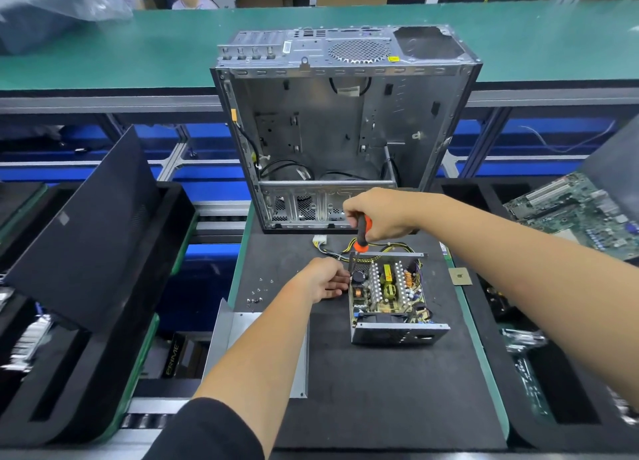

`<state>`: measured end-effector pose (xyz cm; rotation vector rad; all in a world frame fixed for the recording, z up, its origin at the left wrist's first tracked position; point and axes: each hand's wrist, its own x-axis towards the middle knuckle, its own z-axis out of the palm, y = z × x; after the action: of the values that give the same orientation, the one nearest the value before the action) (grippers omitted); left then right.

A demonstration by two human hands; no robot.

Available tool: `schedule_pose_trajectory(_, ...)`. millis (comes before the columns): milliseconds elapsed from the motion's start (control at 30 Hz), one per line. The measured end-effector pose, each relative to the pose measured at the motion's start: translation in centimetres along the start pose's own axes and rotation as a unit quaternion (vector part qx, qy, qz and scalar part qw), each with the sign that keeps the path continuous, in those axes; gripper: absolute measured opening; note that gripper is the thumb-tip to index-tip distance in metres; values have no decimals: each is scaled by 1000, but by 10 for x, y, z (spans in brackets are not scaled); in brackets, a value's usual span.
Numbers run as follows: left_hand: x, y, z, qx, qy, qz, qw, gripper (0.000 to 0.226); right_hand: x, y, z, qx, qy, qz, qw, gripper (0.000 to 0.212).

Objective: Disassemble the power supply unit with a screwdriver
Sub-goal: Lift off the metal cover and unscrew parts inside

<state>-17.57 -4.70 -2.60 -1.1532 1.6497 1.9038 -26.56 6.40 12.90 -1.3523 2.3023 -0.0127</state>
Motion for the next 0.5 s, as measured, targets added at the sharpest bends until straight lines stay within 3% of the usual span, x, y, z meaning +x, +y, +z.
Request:
schedule_pose_trajectory(167, 0, 1, 3, 1, 17, 9, 1000, 23, -2, 0, 1, 17, -14, -5, 1000, 24)
schedule_pose_trajectory(267, 0, 1, 2, -2, 13, 10, 1000, 21, -2, 0, 1, -30, -26, 14, 999, 17)
schedule_pose_trajectory(367, 0, 1, 0, -9, 4, 9, 1000, 21, 1, -2, -2, -78, -38, 68, 994, 35)
schedule_pose_trajectory(500, 1, 1, 1, -7, -1, 7, 1000, 22, 7, -3, 1, -53, -31, 30, 998, 18)
